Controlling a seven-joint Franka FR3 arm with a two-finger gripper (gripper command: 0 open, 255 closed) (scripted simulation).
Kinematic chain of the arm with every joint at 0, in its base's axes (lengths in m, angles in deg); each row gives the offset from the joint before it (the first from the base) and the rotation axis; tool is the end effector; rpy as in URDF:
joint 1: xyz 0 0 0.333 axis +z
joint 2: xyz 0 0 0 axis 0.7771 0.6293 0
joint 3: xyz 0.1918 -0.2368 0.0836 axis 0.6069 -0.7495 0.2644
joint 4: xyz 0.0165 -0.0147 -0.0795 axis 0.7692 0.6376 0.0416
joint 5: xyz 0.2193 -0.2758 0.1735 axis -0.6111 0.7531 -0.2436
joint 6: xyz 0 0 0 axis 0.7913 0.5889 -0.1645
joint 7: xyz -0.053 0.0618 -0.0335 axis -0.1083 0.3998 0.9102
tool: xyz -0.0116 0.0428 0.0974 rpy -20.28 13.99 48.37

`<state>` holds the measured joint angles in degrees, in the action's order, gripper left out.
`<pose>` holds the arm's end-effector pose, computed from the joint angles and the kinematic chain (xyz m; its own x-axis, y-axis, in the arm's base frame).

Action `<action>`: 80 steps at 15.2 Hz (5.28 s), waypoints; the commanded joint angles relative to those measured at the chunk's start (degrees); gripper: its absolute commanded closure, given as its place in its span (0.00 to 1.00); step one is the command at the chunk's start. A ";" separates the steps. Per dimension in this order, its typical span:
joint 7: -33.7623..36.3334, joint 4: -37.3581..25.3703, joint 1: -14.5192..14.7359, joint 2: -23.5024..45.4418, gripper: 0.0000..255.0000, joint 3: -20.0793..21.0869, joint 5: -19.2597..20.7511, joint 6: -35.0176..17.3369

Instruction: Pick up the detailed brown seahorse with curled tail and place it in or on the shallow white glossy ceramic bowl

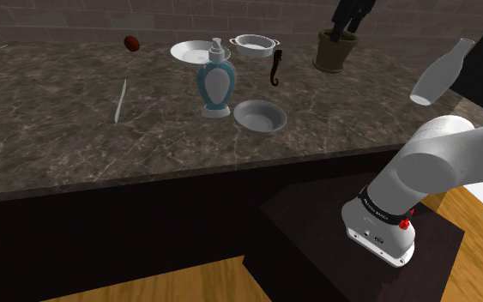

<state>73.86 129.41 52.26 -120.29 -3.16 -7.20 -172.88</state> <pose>0.3064 -0.0075 0.6320 0.9914 0.0808 0.1028 0.0721 -0.9937 0.0858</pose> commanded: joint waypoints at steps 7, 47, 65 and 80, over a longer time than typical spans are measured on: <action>0.47 -2.68 -1.14 11.42 0.00 -1.91 0.60 -8.46; -0.42 -22.69 -4.26 51.14 1.00 -7.21 -2.66 -27.20; -16.13 -23.86 -9.82 63.91 0.00 -7.93 -9.17 -46.85; -16.41 -24.00 -10.00 65.96 1.00 -7.72 -9.62 -48.73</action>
<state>57.44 105.38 42.26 -54.36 -10.88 -16.82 -221.63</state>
